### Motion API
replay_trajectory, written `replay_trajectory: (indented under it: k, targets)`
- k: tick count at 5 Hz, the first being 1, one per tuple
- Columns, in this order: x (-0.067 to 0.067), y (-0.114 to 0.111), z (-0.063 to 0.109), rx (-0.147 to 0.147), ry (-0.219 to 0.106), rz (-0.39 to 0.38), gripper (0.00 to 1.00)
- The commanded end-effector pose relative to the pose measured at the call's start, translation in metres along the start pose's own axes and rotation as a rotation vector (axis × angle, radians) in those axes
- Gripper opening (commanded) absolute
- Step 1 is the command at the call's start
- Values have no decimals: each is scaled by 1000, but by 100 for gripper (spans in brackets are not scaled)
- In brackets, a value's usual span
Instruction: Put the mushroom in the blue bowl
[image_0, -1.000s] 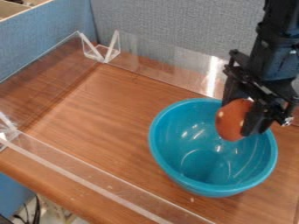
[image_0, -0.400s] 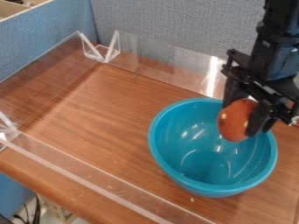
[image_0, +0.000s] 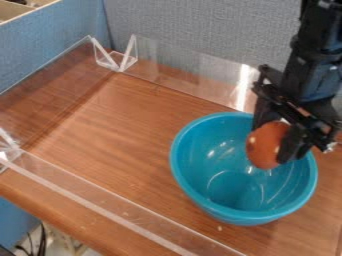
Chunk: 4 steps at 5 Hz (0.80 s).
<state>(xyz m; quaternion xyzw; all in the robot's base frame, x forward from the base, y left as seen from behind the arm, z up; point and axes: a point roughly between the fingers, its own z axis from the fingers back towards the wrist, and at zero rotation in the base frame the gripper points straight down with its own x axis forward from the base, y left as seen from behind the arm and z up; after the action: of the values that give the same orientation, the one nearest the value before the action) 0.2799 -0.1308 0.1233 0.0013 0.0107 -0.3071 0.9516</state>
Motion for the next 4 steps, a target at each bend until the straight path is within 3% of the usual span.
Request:
replay_trajectory:
  k: [1,2,4]
  targets:
    - [-2,7,25,18,-91,-19,0]
    - [4,16,30,18,-95,-3,0]
    - [8,5,18,11,-97,-33,0]
